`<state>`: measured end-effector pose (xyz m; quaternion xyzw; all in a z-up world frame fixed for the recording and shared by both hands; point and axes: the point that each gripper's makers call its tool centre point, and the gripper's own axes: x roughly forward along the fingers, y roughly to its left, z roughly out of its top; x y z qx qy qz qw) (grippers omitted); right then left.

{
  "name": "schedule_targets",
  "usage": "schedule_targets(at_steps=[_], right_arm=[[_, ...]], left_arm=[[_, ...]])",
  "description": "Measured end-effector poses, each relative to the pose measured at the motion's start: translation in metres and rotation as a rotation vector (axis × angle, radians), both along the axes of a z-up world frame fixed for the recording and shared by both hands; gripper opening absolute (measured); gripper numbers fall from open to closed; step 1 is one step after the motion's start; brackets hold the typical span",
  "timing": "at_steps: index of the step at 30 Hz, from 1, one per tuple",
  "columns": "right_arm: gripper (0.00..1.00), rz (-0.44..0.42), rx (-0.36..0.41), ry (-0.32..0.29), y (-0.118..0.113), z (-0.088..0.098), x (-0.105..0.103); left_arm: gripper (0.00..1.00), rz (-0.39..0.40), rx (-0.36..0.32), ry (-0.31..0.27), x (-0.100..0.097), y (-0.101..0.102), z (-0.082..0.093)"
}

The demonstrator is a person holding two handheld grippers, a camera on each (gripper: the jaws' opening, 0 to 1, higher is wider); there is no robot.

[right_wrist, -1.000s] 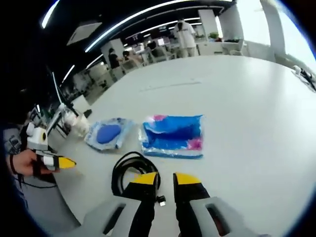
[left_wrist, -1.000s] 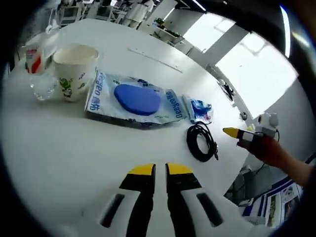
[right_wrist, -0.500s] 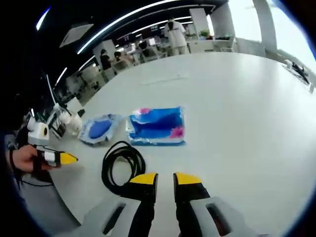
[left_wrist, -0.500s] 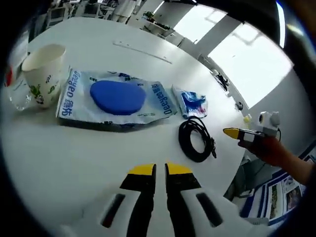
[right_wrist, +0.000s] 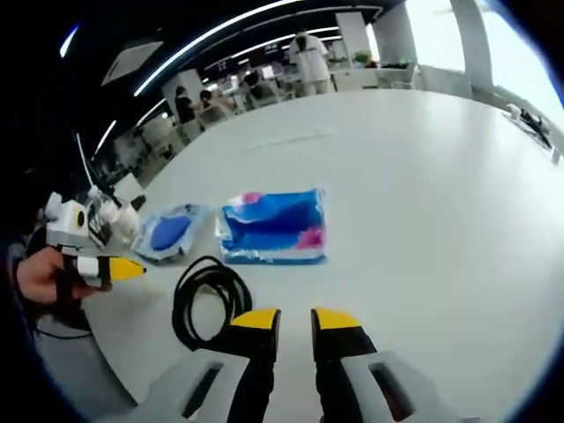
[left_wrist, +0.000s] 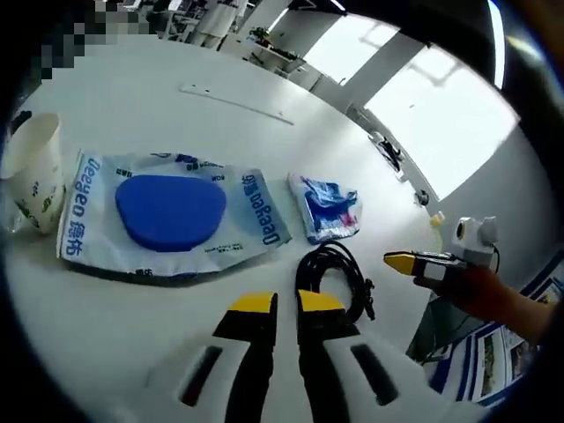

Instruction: Arrange the tabletop items into an orderly group along one side of the table until the central work area is clear of visible clutter.

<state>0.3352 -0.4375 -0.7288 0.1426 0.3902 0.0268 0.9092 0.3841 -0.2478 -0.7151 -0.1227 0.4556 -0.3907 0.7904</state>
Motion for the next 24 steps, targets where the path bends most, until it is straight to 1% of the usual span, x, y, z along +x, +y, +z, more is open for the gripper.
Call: schedule_targets(at_steps=[2,6,11,17,21,24], right_arm=[[0.12,-0.006,0.003,0.001,-0.002,0.000,0.002],[0.12,-0.019,0.007,0.002,-0.007,-0.001,0.005],[0.12,-0.024,0.005,0.003,-0.012,-0.001,0.011],[0.14,-0.037,-0.002,0.001,-0.024,0.000,0.024],[0.15,-0.048,-0.007,-0.004,-0.032,0.000,0.037],[0.15,-0.056,0.006,-0.009,-0.033,0.000,0.045]], left_arm=[[0.05,-0.024,0.013,-0.021,0.003,-0.008,0.001],[0.06,-0.045,0.025,-0.046,0.010,-0.021,0.004],[0.07,-0.073,0.058,-0.083,0.025,-0.038,0.003],[0.10,-0.111,0.117,-0.138,0.041,-0.055,0.000],[0.12,-0.100,0.128,-0.155,0.053,-0.067,0.001],[0.13,-0.107,0.156,-0.174,0.062,-0.073,-0.001]])
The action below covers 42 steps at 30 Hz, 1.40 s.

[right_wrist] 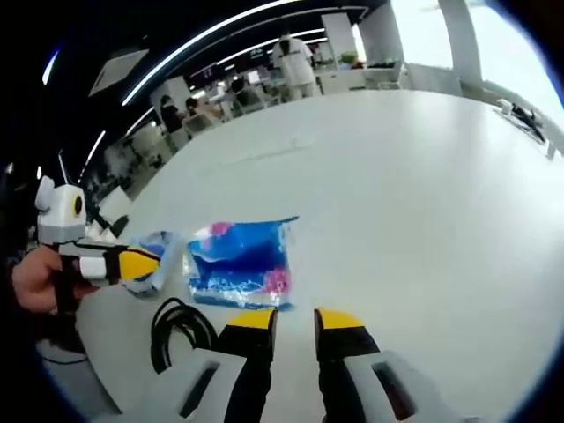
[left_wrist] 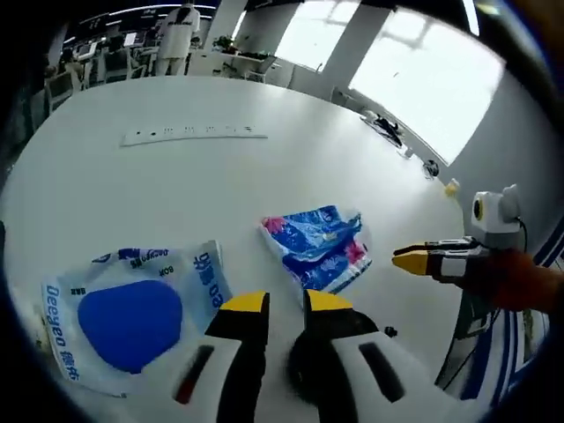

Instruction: Arrange the tabletop items into an orderly group along one side of the table until the central work area is clear of visible clutter.

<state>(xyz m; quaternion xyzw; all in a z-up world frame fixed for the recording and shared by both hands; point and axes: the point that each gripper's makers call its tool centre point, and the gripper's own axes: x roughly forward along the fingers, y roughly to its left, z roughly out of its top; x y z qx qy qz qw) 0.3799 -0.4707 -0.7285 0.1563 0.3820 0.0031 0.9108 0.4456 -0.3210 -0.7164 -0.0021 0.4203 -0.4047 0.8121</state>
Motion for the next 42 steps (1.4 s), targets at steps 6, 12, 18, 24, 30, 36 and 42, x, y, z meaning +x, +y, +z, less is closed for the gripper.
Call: schedule_targets(at_steps=[6,12,18,24,30,36,42], right_arm=[[0.15,0.009,0.012,0.002,0.003,-0.006,0.019],[0.15,0.019,0.021,0.013,0.007,-0.011,0.029],[0.12,0.025,0.009,0.021,0.004,-0.015,0.032],[0.03,0.072,-0.003,0.014,0.014,-0.015,0.036],[0.02,0.103,0.004,0.012,0.022,-0.015,0.034],[0.02,0.135,-0.003,0.020,0.030,-0.014,0.029],[0.02,0.149,-0.003,0.024,0.035,-0.014,0.029]], left_arm=[[0.15,-0.026,0.052,-0.024,0.011,-0.008,-0.007],[0.15,-0.018,0.067,0.003,0.018,-0.010,-0.016],[0.13,-0.033,0.075,0.006,0.028,-0.019,-0.022],[0.00,-0.084,0.108,-0.023,0.025,-0.021,-0.022],[0.00,-0.121,0.163,-0.029,0.019,-0.008,-0.024],[0.00,-0.125,0.186,-0.029,0.016,0.000,-0.025],[0.00,-0.085,0.186,-0.009,0.016,0.005,-0.025]])
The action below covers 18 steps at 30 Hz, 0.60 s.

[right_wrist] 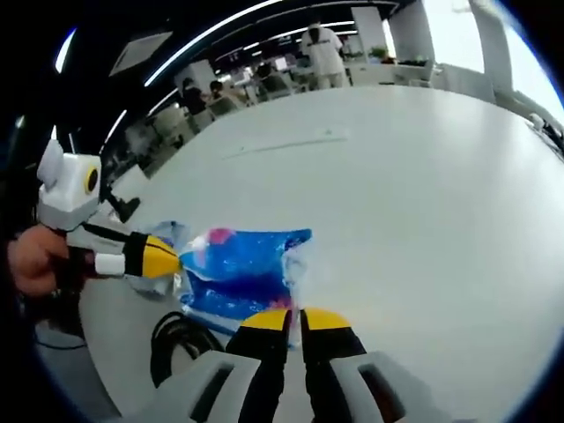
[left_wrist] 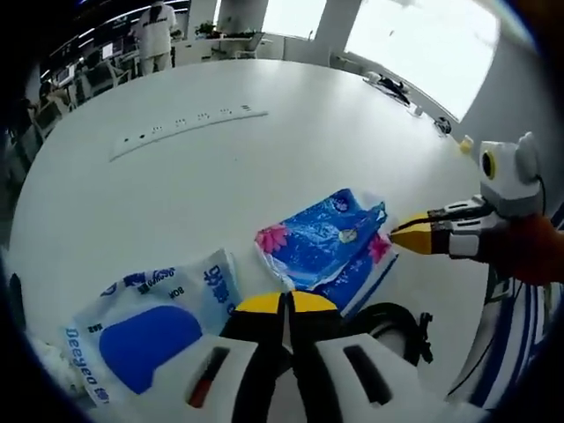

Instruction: Arrange the tabletop items into an orderly group along one side of the table until the central work area is clear of visible clutter.

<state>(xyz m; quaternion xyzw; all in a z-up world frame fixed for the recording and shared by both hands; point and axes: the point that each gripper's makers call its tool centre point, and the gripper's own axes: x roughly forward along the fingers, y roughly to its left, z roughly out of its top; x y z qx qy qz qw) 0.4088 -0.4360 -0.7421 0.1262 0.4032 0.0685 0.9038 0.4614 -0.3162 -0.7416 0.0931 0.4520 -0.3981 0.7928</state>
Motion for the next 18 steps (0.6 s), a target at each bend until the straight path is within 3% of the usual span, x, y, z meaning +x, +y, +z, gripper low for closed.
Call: schedule_targets(at_steps=[4,9,18], right_arm=[[0.03,0.007,-0.002,0.006,0.000,0.001,-0.002],[0.09,-0.003,0.004,0.020,-0.005,0.000,-0.010],[0.10,-0.005,0.006,0.025,-0.013,0.003,-0.025]], left_arm=[[0.00,0.016,-0.012,0.010,0.002,0.001,0.000],[0.09,0.028,-0.021,0.010,0.001,0.005,0.005],[0.11,0.058,-0.042,0.015,-0.007,0.014,0.011]])
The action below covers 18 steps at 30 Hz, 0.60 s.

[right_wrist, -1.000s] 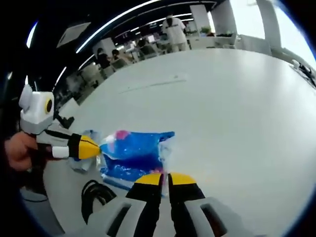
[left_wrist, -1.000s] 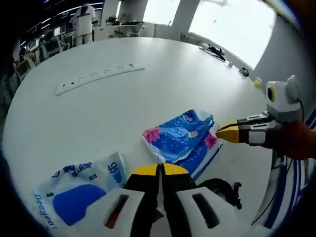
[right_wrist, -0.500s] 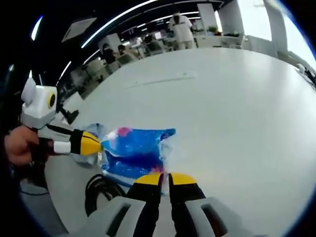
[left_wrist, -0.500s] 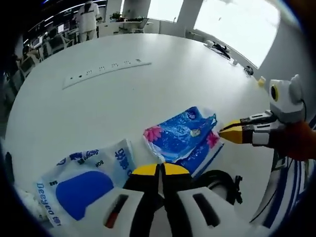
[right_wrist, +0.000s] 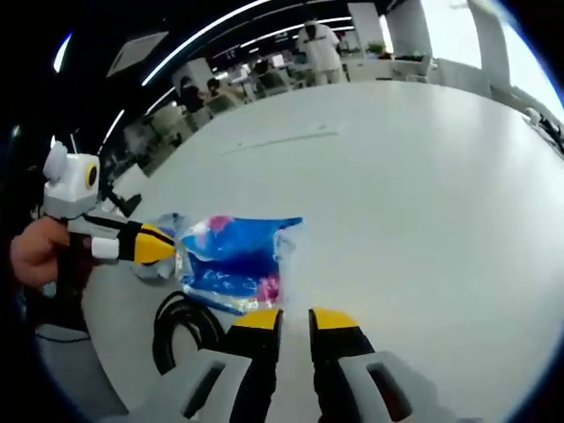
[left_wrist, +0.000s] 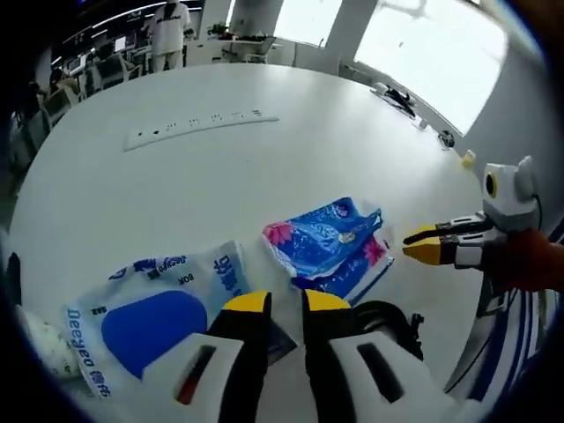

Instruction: Arrange the tabletop items into an orderly group along one side of the table until the central work area is clear of visible clutter.

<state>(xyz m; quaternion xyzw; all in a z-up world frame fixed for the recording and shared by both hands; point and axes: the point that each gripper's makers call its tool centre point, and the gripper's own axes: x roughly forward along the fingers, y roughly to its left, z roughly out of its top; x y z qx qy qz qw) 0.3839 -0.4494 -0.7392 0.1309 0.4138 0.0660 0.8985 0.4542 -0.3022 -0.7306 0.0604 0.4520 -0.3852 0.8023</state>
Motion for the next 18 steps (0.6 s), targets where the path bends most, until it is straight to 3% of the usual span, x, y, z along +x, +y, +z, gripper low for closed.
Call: schedule_targets(at_steps=[9,18], right_arm=[[0.10,0.045,0.003,-0.001,0.012,-0.001,-0.009],[0.13,0.138,0.022,-0.012,0.043,0.000,-0.022]], left_arm=[[0.11,0.028,-0.044,0.012,-0.019,0.006,0.010],[0.12,0.030,-0.041,0.038,-0.052,0.016,0.005]])
